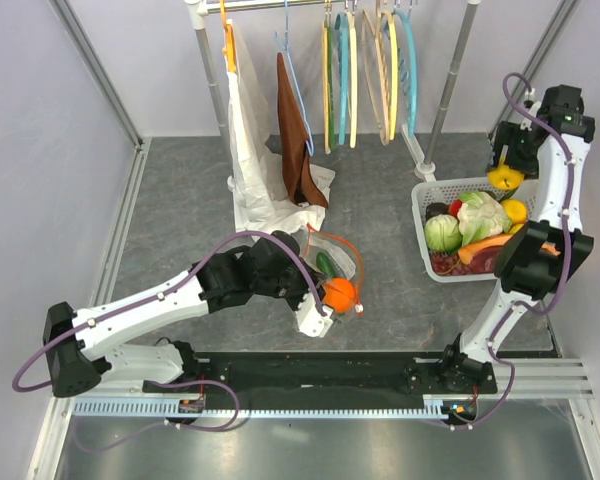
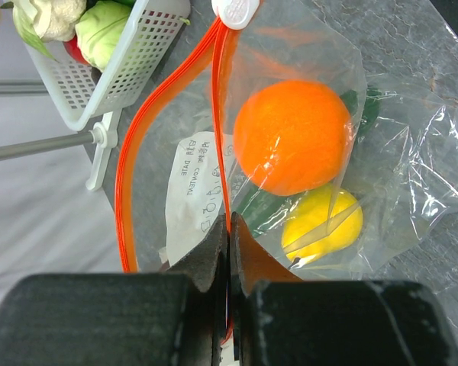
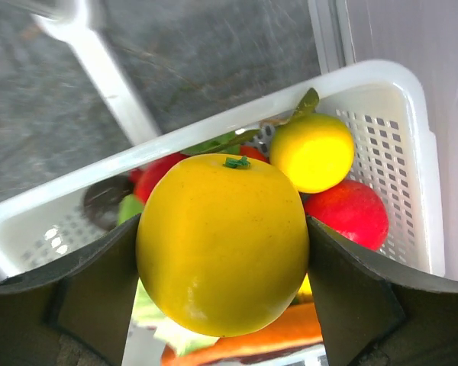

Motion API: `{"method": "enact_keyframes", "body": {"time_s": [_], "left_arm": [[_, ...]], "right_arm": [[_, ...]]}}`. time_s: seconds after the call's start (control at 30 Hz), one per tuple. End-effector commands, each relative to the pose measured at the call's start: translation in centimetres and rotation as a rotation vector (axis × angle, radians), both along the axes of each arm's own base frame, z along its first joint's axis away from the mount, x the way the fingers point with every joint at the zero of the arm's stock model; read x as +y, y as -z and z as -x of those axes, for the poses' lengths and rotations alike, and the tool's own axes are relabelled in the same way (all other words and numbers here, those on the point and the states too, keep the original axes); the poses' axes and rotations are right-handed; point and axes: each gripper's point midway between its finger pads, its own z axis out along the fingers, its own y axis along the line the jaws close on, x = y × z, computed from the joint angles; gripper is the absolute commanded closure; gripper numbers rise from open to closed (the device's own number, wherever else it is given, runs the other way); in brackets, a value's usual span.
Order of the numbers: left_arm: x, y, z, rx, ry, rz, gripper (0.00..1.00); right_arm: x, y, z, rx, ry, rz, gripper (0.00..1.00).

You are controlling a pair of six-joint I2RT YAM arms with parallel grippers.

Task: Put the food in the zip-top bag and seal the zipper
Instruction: Pick up the fake fruit from the bin, then place the fake fruit in the zipper food storage bag.

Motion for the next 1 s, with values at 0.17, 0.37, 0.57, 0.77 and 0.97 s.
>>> {"method": "enact_keyframes", "body": {"time_s": [0.17,0.37,0.57,0.77,0.97], "left_arm": [[0.4,-1.4,-0.4,-0.037,-0.019,0.036,0.98],[0.5,-1.5,-0.5,-0.045,-0.023,0.036,0.98],[0.5,-1.6,-0.5,-0.047,-0.022,0.037,0.98],[0.3,-1.6,-0.7,-0.043,-0.031,0.037,0.98],[0.4,-1.9,-0.8,-0.064,-0.033,0.048,0.98]], "right_arm": [[8.6,-8.1,3.2,-0.211,-0.334,-0.229,0.29],[15.1,-7.3,8.0,-0.161,-0.540,-0.409,0.31],[20.5,-8.2,11.9,-0.148,-0.743,-0.513,0.33],[24.8,-10.1,14.7,-0.175,-0.885,-0.633,0.34],[31.4,-11.7,17.9,-0.162,-1.099,-0.800,0.31]]}}
